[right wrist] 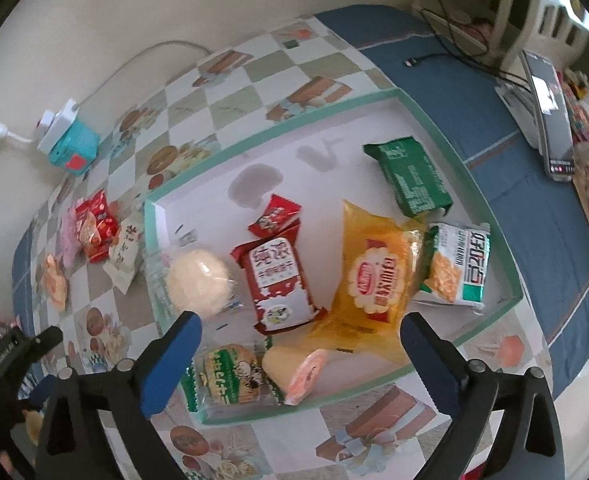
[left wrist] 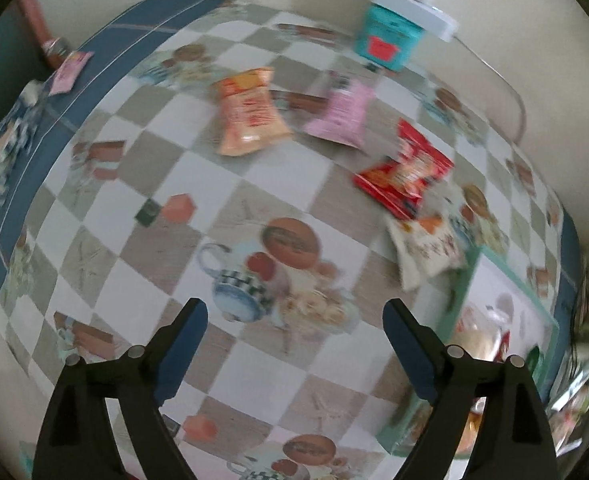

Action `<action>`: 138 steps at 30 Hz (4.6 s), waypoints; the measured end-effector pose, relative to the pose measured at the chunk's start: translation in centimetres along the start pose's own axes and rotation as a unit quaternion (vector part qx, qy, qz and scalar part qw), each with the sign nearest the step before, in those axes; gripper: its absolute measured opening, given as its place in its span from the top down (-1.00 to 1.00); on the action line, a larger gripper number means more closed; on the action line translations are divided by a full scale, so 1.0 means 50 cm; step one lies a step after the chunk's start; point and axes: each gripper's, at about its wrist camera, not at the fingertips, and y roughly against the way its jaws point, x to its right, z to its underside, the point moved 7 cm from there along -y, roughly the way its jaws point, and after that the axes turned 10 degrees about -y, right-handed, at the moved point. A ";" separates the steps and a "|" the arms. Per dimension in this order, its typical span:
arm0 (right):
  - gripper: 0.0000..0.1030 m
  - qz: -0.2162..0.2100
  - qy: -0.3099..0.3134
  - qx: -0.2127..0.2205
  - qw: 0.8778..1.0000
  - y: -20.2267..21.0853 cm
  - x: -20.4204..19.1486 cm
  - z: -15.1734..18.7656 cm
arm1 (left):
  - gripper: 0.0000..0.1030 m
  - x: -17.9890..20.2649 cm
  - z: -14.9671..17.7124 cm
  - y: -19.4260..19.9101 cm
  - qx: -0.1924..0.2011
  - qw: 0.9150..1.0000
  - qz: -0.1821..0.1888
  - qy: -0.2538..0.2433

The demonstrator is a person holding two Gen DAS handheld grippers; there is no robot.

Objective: Organize snacks
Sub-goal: 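Withdraw both tools from the tray back toward the remaining snacks, then grasp the orange bread bag with the left gripper while the right gripper grasps the red shrimp-chip bag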

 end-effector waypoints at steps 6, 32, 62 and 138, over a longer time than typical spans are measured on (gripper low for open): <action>-1.00 0.001 0.023 0.009 1.000 0.004 -0.039 0.015 | -0.84 -0.052 -0.010 -0.001 0.008 0.999 -0.009 0.040; -1.00 -0.037 0.077 -0.016 0.996 -0.039 -0.189 0.076 | -0.85 -0.109 -0.038 0.008 0.032 0.997 -0.059 0.045; -1.00 -0.065 0.087 0.038 0.993 -0.088 -0.245 0.018 | -0.85 -0.052 -0.115 -0.042 0.061 0.996 -0.064 0.023; -0.76 -0.046 0.264 -0.005 0.963 -0.240 -0.589 -0.023 | -0.85 -0.166 -0.328 -0.212 -0.020 1.000 0.021 -0.010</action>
